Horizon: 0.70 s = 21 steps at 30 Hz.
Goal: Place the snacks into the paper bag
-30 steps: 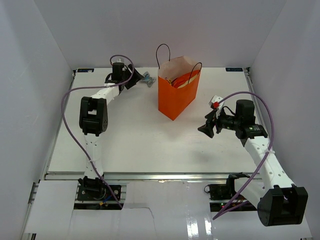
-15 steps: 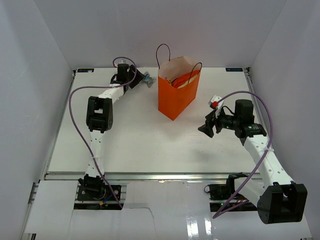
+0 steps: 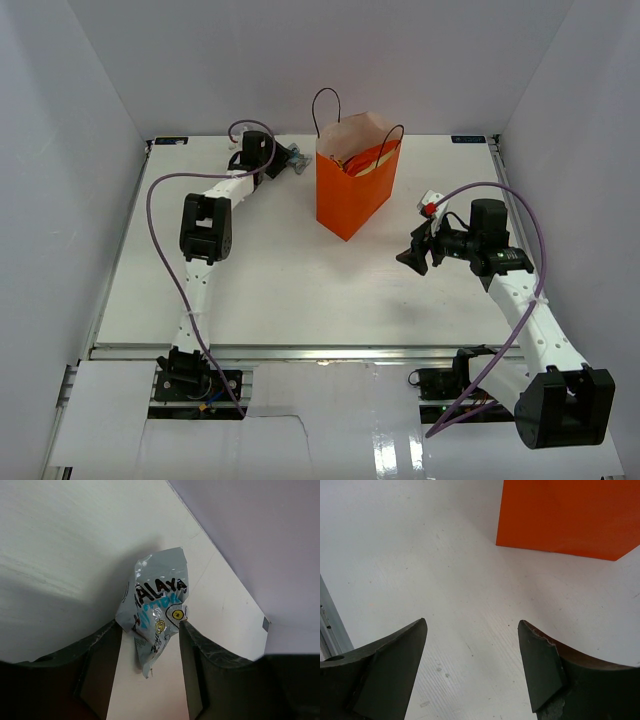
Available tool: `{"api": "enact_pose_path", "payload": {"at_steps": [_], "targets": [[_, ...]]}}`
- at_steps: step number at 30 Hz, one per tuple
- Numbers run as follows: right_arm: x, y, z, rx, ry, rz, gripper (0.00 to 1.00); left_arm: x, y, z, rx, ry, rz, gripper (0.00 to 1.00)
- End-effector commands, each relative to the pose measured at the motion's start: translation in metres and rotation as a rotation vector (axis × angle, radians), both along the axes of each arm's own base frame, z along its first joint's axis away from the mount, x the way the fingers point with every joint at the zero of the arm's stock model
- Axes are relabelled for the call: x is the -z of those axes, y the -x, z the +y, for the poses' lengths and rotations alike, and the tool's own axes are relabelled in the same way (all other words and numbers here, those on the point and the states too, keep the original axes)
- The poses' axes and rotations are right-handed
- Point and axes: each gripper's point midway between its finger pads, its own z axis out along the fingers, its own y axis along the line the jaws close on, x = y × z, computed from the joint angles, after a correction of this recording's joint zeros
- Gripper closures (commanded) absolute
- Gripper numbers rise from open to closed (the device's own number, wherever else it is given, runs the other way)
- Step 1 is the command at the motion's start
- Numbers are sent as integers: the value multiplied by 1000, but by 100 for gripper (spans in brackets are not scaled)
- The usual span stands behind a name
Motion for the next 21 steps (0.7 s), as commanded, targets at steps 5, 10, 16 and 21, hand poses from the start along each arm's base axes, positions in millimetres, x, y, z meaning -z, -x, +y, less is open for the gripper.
{"api": "enact_pose_path", "payload": {"at_steps": [5, 10, 16, 21], "targets": [[-15, -2, 0, -8, -6, -70, 21, 1, -9, -8, -65, 70, 15, 50], [-17, -1, 0, -10, -8, -78, 21, 7, -6, -10, -58, 64, 28, 65], [-18, -1, 0, -6, -7, -83, 21, -13, 1, -9, -10, 28, -36, 82], [-18, -1, -1, -3, -4, -88, 21, -61, 13, -4, 46, -7, -132, 92]]}}
